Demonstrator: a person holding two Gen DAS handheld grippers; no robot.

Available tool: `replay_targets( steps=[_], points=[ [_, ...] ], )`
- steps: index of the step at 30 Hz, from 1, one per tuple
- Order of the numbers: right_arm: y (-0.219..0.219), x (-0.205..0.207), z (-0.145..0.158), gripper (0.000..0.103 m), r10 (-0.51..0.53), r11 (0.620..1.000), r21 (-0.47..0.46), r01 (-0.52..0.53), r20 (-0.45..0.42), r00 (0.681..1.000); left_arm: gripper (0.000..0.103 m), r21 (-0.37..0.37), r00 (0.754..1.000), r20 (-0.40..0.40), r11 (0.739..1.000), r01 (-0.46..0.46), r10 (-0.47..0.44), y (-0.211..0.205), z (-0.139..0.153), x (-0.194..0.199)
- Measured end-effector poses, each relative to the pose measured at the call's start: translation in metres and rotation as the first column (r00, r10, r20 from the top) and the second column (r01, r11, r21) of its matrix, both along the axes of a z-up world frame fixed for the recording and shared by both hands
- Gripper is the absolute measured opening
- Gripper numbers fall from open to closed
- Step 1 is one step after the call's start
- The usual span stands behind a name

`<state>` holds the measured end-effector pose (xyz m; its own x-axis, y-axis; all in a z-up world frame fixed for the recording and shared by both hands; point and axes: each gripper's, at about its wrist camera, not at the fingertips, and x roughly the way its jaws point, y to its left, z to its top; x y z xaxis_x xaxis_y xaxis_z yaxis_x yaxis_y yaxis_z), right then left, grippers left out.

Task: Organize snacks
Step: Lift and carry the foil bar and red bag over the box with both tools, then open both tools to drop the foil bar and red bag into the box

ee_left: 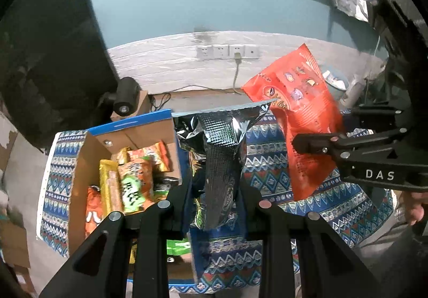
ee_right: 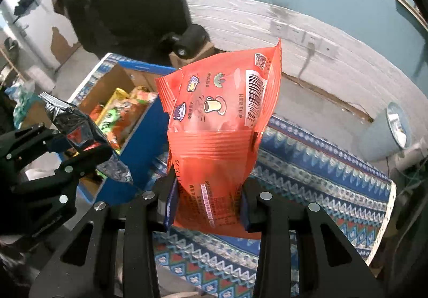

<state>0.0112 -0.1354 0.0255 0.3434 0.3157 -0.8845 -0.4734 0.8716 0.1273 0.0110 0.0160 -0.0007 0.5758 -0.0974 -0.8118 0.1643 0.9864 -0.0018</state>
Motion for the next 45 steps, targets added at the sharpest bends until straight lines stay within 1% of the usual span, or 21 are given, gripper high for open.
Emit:
replay_targets(
  steps=[9,13,18,23,29,33,37,39,41,43,44,45],
  points=[
    [0.048,0.004,0.001,0.036,0.064,0.998,0.009,-0.064,-0.007,0.998,0.028,-0.037,0.997,0.016,0.997,-0.074,0.075,0.051,0.008,-0.004],
    [0.071,0.007,0.002,0.036,0.09,0.996,0.019,-0.09,-0.008,0.996,0.028,-0.07,0.994,0.022,0.992,-0.109,0.111,0.073,0.012,-0.006],
    [0.103,0.013,-0.003,0.036,0.119,0.993,0.022,-0.118,-0.024,0.993,0.028,-0.077,0.987,0.034,0.985,-0.156,0.159,0.1,0.013,-0.005],
    [0.131,0.018,-0.012,0.036,0.144,0.989,0.026,-0.143,-0.048,0.988,0.028,-0.09,0.976,0.009,0.972,-0.217,0.219,0.131,0.007,-0.001],
    [0.162,0.021,-0.022,0.036,0.171,0.985,0.025,-0.17,-0.063,0.983,0.028,-0.084,0.967,-0.016,0.964,-0.253,0.253,0.149,-0.003,0.0],
    [0.176,0.025,-0.03,0.036,0.185,0.982,0.045,-0.182,-0.082,0.979,0.028,-0.075,0.962,-0.033,0.959,-0.273,0.271,0.156,-0.009,0.002],
    [0.183,0.03,-0.037,0.041,0.202,0.977,0.091,-0.194,-0.101,0.974,0.028,-0.078,0.953,-0.056,0.95,-0.302,0.299,0.165,-0.015,0.004],
    [0.184,0.031,-0.037,0.041,0.206,0.975,0.11,-0.195,-0.103,0.973,0.031,-0.08,0.949,-0.06,0.946,-0.313,0.309,0.168,-0.015,0.005],
    [0.184,0.031,-0.034,0.044,0.201,0.975,0.111,-0.191,-0.086,0.976,0.045,-0.084,0.945,-0.069,0.942,-0.324,0.319,0.171,-0.016,0.005],
    [0.181,0.031,-0.03,0.053,0.19,0.977,0.116,-0.181,-0.075,0.979,0.051,-0.089,0.943,-0.057,0.939,-0.331,0.327,0.171,-0.014,0.002],
    [0.179,0.03,-0.027,0.053,0.183,0.977,0.12,-0.174,-0.069,0.981,0.056,-0.086,0.943,-0.054,0.939,-0.333,0.329,0.171,-0.013,0.001],
    [0.176,0.03,-0.024,0.053,0.175,0.979,0.119,-0.167,-0.063,0.982,0.059,-0.08,0.942,-0.052,0.939,-0.335,0.332,0.171,-0.012,0.001]
  ],
)
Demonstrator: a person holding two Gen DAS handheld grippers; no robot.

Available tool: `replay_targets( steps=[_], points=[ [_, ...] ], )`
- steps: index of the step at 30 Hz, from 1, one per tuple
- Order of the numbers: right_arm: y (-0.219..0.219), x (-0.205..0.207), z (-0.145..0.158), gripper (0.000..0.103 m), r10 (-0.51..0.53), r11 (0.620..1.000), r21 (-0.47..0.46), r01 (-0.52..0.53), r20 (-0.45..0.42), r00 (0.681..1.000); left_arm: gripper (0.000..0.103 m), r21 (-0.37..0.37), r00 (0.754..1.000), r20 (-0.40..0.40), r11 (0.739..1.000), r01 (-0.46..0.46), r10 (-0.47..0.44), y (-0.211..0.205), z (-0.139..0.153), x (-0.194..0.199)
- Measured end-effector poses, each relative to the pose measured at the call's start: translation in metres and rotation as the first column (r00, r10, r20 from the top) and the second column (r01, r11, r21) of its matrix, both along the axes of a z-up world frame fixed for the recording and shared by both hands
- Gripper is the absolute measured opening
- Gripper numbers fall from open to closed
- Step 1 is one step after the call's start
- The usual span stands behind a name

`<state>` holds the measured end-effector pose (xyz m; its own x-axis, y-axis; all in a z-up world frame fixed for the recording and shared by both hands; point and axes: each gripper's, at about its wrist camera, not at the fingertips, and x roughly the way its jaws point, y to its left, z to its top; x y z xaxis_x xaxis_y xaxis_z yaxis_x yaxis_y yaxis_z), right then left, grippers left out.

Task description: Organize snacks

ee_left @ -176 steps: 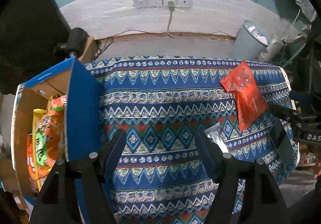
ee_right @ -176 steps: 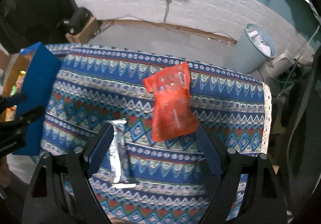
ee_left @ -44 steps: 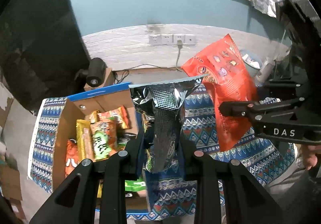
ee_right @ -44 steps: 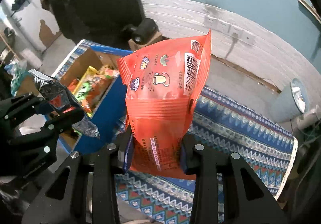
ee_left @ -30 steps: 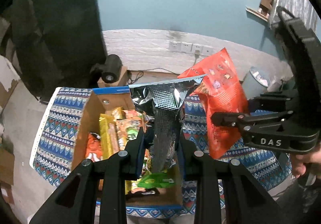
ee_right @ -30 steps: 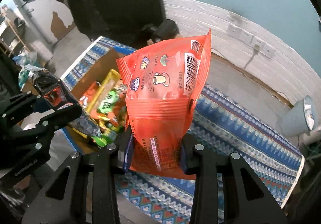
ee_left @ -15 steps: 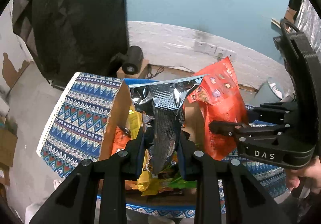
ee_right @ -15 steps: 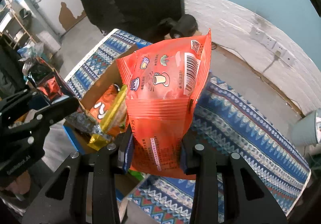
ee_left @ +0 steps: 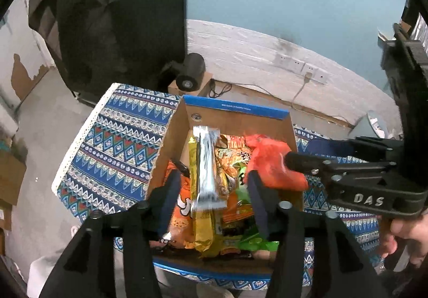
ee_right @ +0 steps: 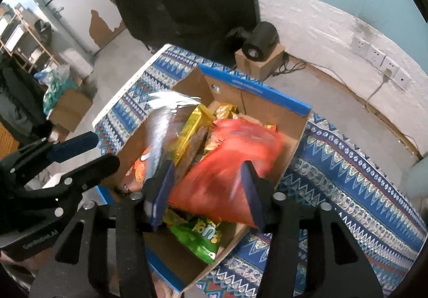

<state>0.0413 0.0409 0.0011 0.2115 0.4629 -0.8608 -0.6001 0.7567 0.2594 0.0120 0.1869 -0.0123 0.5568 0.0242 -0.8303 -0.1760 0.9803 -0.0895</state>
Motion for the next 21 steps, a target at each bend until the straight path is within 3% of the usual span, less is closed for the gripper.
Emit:
replay_targets(
  steps=[2,4,13,18,21],
  points=[
    [-0.006,-0.003,0.007,0.054,-0.013,1.0,-0.004,0.013,0.021,1.0,0.066,0.01,1.0,0.008,1.0,-0.004,0.004,-0.001,0.004,-0.003],
    [-0.011,-0.006,0.012,0.061,-0.024,1.0,-0.012,0.024,0.046,0.999,0.07,0.014,1.0,0.013,1.0,-0.003,0.002,-0.003,0.009,-0.006],
    [-0.04,-0.032,0.04,0.075,-0.047,0.998,-0.022,0.051,0.15,0.987,0.081,0.033,0.997,0.073,0.999,0.026,-0.029,-0.023,0.036,-0.023],
    [-0.057,-0.045,0.051,0.077,-0.059,0.998,-0.005,0.061,0.181,0.982,0.081,0.064,0.994,0.089,0.997,0.052,-0.058,-0.038,0.047,-0.028],
    [-0.065,-0.05,0.054,0.077,-0.065,0.998,0.006,0.065,0.188,0.98,0.087,0.077,0.993,0.092,0.995,0.068,-0.075,-0.046,0.051,-0.031]
  ],
)
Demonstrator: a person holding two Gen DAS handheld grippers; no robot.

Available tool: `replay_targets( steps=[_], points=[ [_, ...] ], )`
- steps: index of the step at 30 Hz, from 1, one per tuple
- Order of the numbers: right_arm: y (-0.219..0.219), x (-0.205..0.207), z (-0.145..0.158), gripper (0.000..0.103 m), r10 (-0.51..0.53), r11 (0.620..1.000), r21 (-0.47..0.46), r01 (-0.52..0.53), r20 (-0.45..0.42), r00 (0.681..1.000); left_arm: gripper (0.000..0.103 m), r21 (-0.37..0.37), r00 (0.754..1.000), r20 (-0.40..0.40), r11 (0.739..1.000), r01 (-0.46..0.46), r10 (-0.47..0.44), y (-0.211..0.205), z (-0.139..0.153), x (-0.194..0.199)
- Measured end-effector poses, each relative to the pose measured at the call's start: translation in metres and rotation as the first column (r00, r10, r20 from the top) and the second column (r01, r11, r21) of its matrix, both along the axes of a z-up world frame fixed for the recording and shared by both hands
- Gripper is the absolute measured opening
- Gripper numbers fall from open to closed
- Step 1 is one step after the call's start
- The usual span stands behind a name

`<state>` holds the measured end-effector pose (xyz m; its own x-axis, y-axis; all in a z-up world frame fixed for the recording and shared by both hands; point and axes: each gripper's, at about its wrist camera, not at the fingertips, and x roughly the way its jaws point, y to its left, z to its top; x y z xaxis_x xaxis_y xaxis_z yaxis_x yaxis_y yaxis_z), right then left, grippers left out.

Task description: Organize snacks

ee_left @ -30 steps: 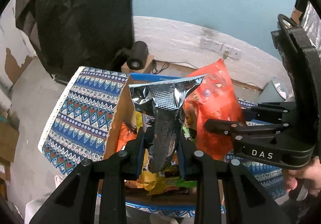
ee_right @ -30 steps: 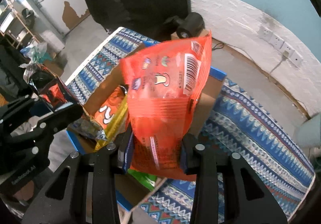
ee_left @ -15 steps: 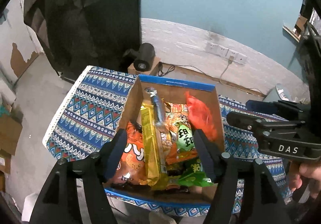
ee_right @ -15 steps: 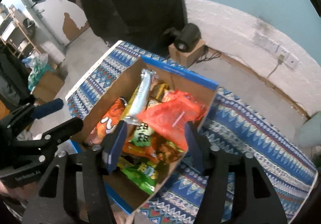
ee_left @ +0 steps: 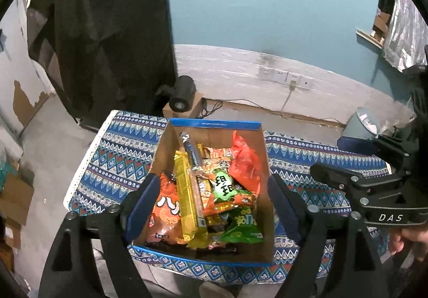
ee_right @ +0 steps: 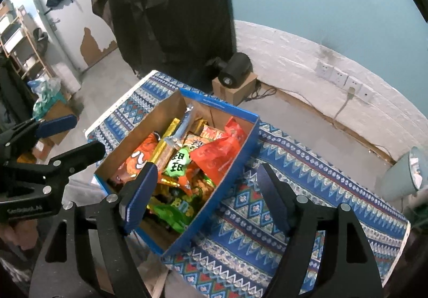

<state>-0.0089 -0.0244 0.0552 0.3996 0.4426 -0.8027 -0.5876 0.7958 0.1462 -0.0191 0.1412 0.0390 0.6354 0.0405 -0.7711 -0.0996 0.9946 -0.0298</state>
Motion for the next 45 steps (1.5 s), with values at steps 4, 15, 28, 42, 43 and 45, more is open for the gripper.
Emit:
replay_targets(
  steps=[4,15,28,42,43,45],
  points=[
    [-0.011,-0.004,0.001,0.077,-0.011,1.0,0.002,0.011,0.002,1.0,0.087,0.036,1.0,0.005,0.999,0.01,-0.01,-0.01,0.004,-0.001],
    [-0.029,-0.001,-0.005,0.077,-0.051,0.999,0.006,0.051,-0.017,0.999,0.087,0.056,0.999,-0.04,0.998,0.004,-0.002,-0.016,-0.005,0.004],
    [-0.029,-0.003,-0.006,0.077,-0.049,0.999,-0.001,0.049,-0.026,0.998,0.087,0.046,0.998,-0.064,0.999,0.009,-0.006,-0.017,-0.008,0.005],
    [-0.03,-0.002,-0.007,0.077,-0.055,0.998,-0.001,0.055,-0.028,0.998,0.087,0.024,0.997,-0.075,1.0,0.0,0.002,-0.013,-0.01,0.006],
    [-0.03,-0.002,-0.007,0.077,-0.055,0.998,-0.001,0.055,-0.029,0.998,0.087,0.024,0.997,-0.077,1.0,-0.001,0.003,-0.013,-0.01,0.006],
    [-0.03,-0.002,-0.007,0.077,-0.055,0.998,-0.001,0.055,-0.027,0.998,0.087,0.022,0.997,-0.077,1.0,0.0,0.002,-0.013,-0.01,0.006]
  ],
)
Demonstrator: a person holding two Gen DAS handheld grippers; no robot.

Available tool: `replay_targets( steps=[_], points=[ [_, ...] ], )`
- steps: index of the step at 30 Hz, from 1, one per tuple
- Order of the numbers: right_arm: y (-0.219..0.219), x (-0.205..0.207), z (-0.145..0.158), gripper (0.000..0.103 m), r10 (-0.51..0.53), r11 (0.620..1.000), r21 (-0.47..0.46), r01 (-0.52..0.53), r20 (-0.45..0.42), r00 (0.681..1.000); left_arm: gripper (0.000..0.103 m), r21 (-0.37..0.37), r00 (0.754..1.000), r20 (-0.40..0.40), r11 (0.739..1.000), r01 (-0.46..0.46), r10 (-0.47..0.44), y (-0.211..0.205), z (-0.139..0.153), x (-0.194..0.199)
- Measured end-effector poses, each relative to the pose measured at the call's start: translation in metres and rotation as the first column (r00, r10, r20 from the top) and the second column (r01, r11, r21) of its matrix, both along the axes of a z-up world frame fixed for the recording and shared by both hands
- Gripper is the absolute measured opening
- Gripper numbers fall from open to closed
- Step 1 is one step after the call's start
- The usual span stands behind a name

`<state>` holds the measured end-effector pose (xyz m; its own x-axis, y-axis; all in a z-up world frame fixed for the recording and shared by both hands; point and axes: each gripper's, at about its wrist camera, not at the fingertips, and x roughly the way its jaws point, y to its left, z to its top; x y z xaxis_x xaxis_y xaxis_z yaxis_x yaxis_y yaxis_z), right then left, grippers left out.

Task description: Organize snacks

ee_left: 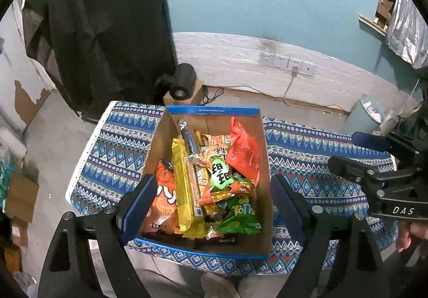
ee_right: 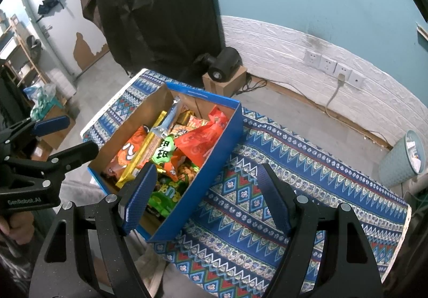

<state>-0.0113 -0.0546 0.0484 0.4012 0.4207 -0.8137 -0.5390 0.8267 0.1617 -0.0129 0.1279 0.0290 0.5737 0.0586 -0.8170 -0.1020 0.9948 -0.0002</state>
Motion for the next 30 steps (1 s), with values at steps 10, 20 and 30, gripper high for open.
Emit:
replay_targets(
  steps=[10,20,30],
  points=[
    [-0.0003,0.0003,0.0001,0.077,0.0,1.0,0.0,0.0,0.001,1.0,0.087,-0.007,1.0,-0.004,1.0,-0.003,0.003,0.0002,-0.0003,-0.0005],
    [-0.0013,0.0008,0.0,0.077,0.0,1.0,0.001,0.0,-0.002,1.0,0.087,-0.003,1.0,-0.009,1.0,-0.009,0.009,0.0007,-0.0013,-0.0007],
    [-0.0016,0.0013,0.0006,0.077,0.0,1.0,0.0,0.0,-0.001,1.0,0.087,0.007,0.999,-0.032,1.0,-0.014,0.014,-0.0008,-0.0027,0.0004]
  ],
)
